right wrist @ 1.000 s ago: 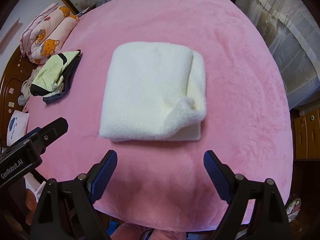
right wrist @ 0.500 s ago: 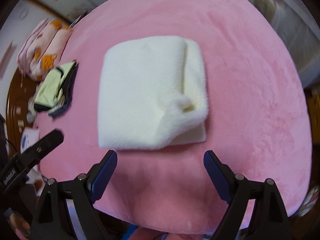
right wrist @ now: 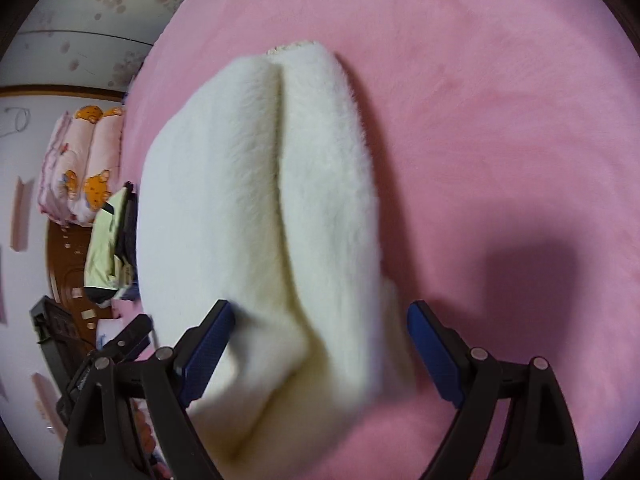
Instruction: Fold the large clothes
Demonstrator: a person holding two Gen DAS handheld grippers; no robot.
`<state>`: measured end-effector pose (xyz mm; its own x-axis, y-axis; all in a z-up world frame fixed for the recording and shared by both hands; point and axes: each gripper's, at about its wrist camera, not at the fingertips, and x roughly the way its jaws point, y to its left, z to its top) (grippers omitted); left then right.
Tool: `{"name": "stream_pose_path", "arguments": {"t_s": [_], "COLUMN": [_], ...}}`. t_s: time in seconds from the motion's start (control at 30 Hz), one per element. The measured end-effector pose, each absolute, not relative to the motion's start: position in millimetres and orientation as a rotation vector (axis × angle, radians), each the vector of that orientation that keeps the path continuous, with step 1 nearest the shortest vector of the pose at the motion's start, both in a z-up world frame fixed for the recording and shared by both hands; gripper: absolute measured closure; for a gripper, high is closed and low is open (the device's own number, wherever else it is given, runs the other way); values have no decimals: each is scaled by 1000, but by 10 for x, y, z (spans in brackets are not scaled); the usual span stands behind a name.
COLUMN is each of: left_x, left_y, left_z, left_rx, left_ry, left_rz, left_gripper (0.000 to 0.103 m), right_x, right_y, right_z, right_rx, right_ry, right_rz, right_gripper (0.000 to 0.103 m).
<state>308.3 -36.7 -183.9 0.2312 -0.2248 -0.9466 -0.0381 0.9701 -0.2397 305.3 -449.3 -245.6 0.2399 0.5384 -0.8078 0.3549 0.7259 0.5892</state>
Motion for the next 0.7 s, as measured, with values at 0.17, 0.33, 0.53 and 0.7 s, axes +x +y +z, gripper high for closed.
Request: {"name": "stream_pose_path", "arguments": {"t_s": [0.17, 0.33, 0.53, 0.7], "left_x": [3167, 3164, 3200, 3256], "left_y": [-349, -392, -476, -555], "left_z": [-1952, -2061, -2156, -2231], "left_rx": [-319, -345, -367, -373], "left_ry": [1292, 1279, 1279, 1273], "left_rz": [-144, -144, -155, -150], "left_gripper": [1, 1, 1, 1], "right_x": [3242, 3368, 3489, 3543], "right_y": [-4518, -4517, -4503, -4501], "right_z": [-2792, -2923, -3081, -3145], "right_rx": [894, 904, 952, 976], "right_ry": [1388, 1403, 1409, 1410], "right_rz": [252, 342, 438, 474], "right_gripper": [12, 11, 10, 10]}}
